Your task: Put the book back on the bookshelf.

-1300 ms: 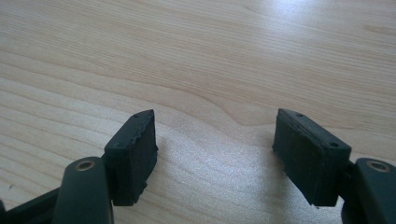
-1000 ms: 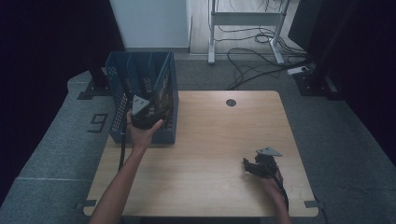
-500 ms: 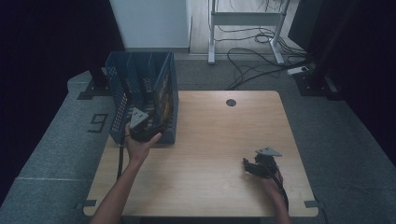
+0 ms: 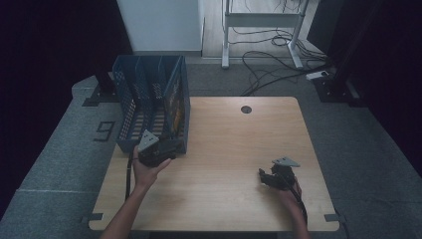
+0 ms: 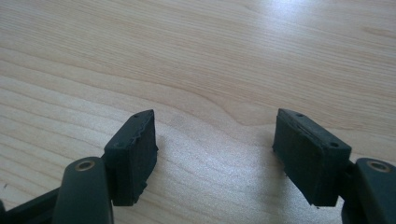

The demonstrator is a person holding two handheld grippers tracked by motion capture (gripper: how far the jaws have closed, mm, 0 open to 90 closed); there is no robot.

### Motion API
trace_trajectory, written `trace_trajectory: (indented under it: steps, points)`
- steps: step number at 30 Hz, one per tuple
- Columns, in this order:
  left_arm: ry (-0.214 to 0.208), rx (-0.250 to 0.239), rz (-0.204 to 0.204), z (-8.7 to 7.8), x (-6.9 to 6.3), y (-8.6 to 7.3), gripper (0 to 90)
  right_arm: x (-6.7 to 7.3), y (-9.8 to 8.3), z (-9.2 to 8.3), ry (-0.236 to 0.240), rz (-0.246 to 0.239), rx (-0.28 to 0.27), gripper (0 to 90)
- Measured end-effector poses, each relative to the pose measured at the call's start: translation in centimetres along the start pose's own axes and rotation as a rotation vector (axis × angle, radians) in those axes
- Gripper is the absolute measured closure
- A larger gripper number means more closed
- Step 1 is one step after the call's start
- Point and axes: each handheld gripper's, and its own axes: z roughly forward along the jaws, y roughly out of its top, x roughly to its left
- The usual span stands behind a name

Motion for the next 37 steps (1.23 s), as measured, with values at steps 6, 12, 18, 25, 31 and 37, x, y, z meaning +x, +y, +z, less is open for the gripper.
trace_trajectory:
  steps: [6,12,18,25,31,37]
  points:
    - [-0.032,0.04,0.038,-0.3,-1.1,-1.3,34.1,0.0,0.0,0.0,0.0,0.0,0.0,29.1]
    - [-0.062,0.047,0.005,-0.8,-1.6,-3.1,33.9,0.0,0.0,0.0,-0.001,-0.002,0.001,29.1]
    - [-0.077,0.076,-0.023,-0.8,-1.6,-5.1,33.9,0.0,0.0,0.0,-0.003,-0.004,0.001,29.0]
    - [-0.053,0.098,-0.032,-0.6,-1.3,-6.2,33.7,0.0,0.0,0.0,-0.003,-0.005,0.001,29.0]
    - [-0.049,0.1,-0.046,-0.7,-0.9,-6.4,33.9,0.1,0.0,0.0,-0.005,-0.007,0.001,29.0]
    - [-0.055,0.105,-0.046,-0.7,-1.1,-6.4,34.0,0.1,0.0,0.0,-0.014,-0.008,0.003,27.9]
